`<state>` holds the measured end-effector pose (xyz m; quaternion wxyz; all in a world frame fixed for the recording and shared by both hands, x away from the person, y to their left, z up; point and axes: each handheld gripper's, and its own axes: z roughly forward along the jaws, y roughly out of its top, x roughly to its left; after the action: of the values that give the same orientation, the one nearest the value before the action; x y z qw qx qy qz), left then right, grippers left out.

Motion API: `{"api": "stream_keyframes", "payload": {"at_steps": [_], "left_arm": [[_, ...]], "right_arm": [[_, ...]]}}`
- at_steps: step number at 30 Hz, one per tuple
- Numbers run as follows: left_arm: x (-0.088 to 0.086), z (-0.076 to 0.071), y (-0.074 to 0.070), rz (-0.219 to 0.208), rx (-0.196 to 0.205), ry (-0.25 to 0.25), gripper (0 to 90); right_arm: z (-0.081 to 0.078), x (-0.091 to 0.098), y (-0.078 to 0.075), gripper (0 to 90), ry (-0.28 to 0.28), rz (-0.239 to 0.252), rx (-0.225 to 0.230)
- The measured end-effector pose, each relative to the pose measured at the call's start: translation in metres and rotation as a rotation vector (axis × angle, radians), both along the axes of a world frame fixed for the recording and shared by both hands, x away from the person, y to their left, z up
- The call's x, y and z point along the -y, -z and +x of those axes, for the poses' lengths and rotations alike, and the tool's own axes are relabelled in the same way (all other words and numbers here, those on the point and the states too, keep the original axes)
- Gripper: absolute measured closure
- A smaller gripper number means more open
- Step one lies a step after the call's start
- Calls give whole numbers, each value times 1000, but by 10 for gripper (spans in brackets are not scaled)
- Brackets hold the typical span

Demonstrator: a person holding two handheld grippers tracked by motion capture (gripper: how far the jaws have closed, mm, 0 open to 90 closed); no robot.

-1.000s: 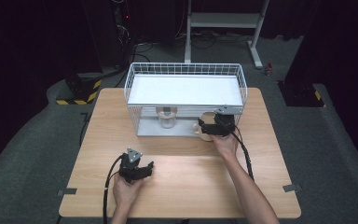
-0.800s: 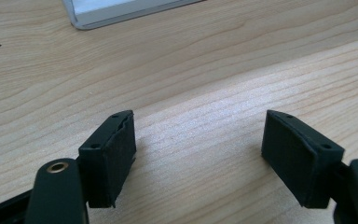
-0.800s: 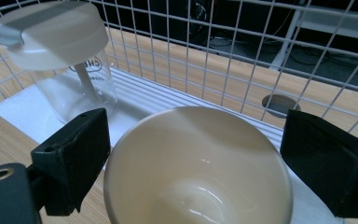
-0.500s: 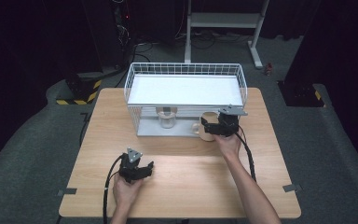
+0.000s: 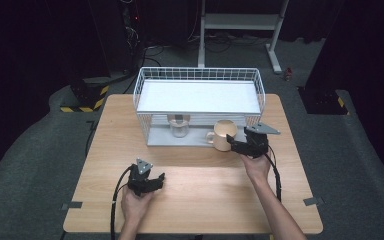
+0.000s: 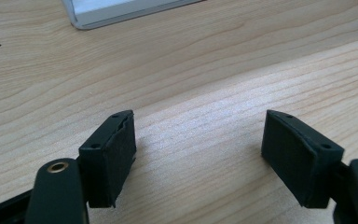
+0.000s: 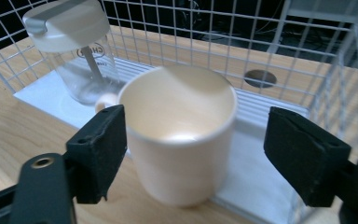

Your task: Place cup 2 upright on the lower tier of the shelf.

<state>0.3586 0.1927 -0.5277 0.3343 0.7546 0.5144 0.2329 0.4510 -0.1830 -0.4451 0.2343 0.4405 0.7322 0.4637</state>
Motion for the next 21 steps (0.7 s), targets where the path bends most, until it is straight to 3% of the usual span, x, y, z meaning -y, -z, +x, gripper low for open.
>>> {"api": "stream_keyframes", "payload": {"at_steps": [6,11,21], "left_arm": [[0,0,0,-1,0,-1,266],[0,0,0,0,0,-1,266],[0,0,0,0,0,-1,266]], "right_arm": [[-19,6,7,300,-12,-35,-37],[-31,4,20,302,-32,-33,-97],[-31,-11,44,289,-8,-80,-149]]}}
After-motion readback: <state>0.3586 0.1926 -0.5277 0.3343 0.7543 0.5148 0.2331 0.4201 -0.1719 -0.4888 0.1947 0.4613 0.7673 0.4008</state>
